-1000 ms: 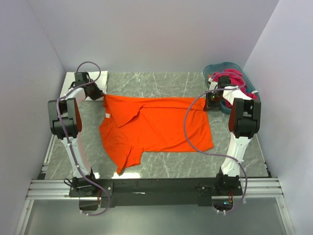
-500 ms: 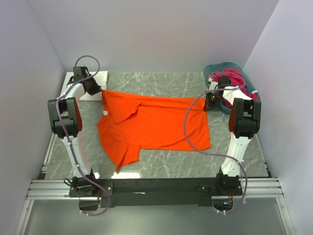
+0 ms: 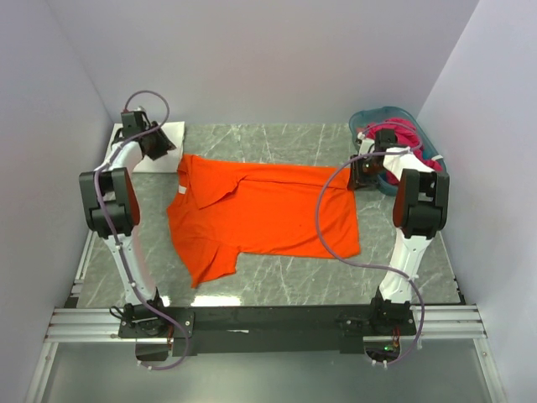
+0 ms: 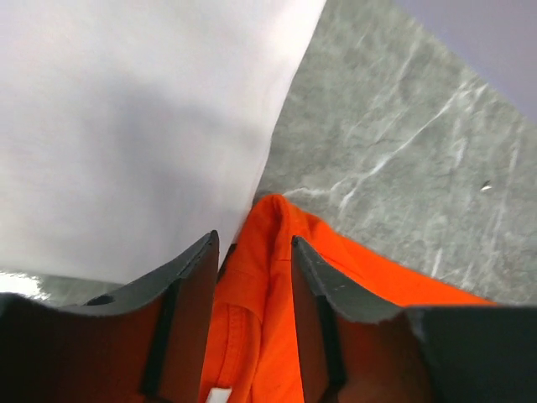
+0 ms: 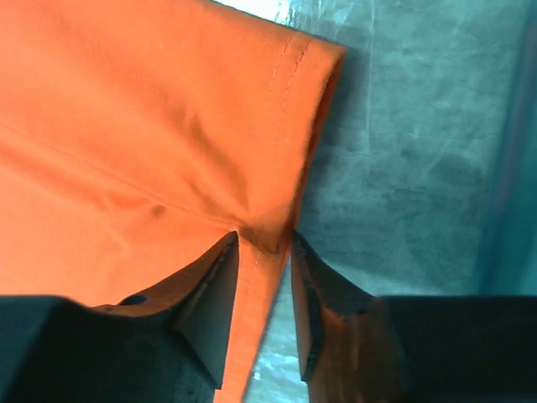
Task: Fold and stack the t-shirts
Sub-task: Fold the tshirt
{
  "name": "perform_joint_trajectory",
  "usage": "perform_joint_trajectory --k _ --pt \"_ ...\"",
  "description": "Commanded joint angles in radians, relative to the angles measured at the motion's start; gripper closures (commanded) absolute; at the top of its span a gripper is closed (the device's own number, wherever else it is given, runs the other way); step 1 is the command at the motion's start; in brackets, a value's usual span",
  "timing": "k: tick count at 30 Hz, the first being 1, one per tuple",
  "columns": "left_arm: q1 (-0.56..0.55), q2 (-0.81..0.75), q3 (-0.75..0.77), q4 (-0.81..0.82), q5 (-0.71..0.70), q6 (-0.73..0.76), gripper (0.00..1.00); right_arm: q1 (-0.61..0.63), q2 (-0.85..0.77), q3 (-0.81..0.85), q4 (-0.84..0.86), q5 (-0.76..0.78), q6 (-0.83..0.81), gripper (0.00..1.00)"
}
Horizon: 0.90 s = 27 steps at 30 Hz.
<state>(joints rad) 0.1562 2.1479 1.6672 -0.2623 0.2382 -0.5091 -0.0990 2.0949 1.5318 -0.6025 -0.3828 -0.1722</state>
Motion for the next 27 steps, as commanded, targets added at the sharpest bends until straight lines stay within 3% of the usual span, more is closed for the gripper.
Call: perform_joint_trajectory --k 1,5,11,15,19,23,25,27 --pt "0.011 -0.172 0.017 0.06 -0.054 0.03 0.54 -0.01 -0.084 0.01 0.001 0.053 -0.023 0.6" --pt "0.039 -0.304 -0.046 0.109 -0.14 0.026 0.45 0.001 -0.133 0.002 0.0 0.051 -0.032 0.6" --pt "0.138 -0.558 -0.268 0.21 -0.148 -0.08 0.01 0.038 -0.223 -0.033 -0.019 0.038 -0.068 0.59" --pt "0.21 -0.623 -0.379 0.198 0.094 -0.195 0.01 0.087 -0.294 -0.073 -0.046 -0.017 -0.134 0.59" --pt "0.218 -0.7 -0.536 0.146 0.304 -0.261 0.17 0.154 -0.461 -0.177 -0.086 -0.146 -0.266 0.58" --pt "0.171 -0.865 -0.702 0.04 0.325 -0.226 0.18 0.235 -0.672 -0.312 -0.088 -0.316 -0.477 0.52" --pt "0.106 -0.989 -0.794 0.006 0.293 -0.194 0.17 0.3 -0.824 -0.43 0.002 -0.344 -0.498 0.5" --pt "0.034 -1.107 -0.857 -0.052 0.251 -0.18 0.17 0.344 -0.977 -0.586 0.093 -0.425 -0.527 0.31"
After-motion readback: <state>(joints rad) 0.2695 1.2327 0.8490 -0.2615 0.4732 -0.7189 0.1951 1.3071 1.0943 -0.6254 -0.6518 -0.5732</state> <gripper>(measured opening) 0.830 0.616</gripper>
